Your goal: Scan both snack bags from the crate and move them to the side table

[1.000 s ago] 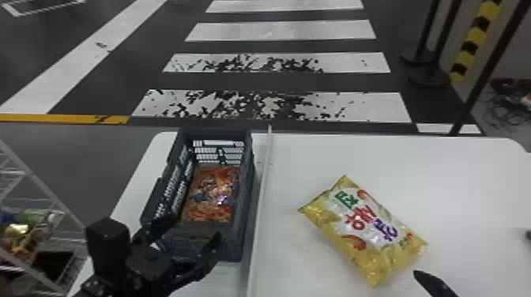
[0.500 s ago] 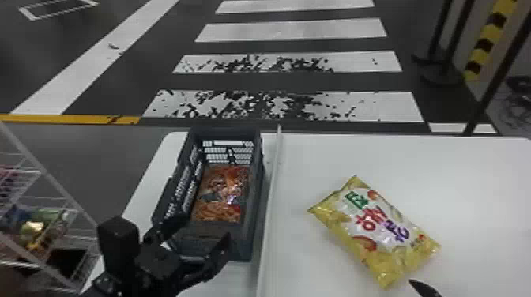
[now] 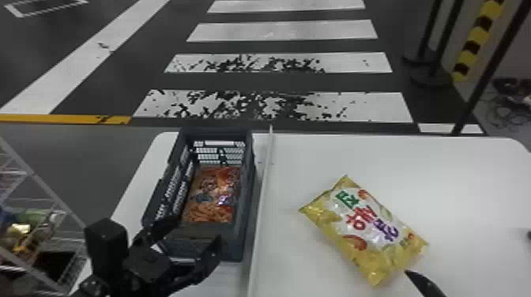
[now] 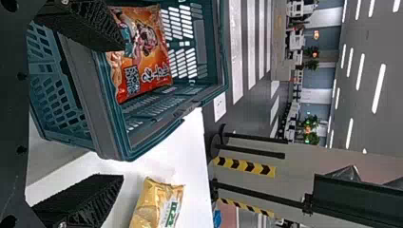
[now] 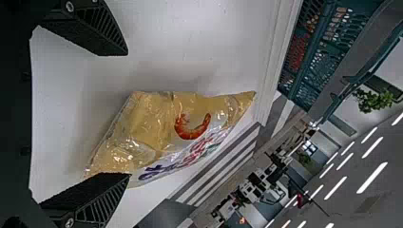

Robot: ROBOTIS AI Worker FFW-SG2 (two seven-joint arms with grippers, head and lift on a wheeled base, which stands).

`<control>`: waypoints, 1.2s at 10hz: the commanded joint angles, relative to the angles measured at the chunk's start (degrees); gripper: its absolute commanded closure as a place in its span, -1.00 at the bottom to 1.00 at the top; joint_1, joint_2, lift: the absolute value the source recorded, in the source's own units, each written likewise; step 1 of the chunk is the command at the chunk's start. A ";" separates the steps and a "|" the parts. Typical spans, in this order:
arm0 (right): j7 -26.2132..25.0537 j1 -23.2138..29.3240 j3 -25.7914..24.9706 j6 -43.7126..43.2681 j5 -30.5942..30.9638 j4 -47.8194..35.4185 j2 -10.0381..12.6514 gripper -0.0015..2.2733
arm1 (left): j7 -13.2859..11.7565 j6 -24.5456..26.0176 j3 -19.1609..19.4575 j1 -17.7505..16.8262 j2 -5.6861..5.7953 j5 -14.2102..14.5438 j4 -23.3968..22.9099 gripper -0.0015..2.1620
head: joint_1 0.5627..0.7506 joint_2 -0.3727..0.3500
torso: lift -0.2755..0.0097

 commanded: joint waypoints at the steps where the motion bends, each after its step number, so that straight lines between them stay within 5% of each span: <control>1: -0.07 -1.87 0.83 1.44 0.14 1.24 -0.14 -0.93 | -0.33 -0.07 -0.12 0.00 -0.16 0.01 0.10 -0.97 | 0.41 0.31 | 0.26; 10: -2.54 -9.61 5.84 7.77 0.76 4.05 -1.19 -0.81 | -0.68 -0.24 -0.39 0.08 0.02 0.10 0.63 -0.97 | 0.41 0.23 | 0.26; 12: -2.54 -10.84 7.25 9.70 1.02 4.31 -1.54 -0.21 | -0.77 -0.07 -0.39 0.08 0.11 0.10 0.71 -0.97 | 0.41 0.23 | 0.26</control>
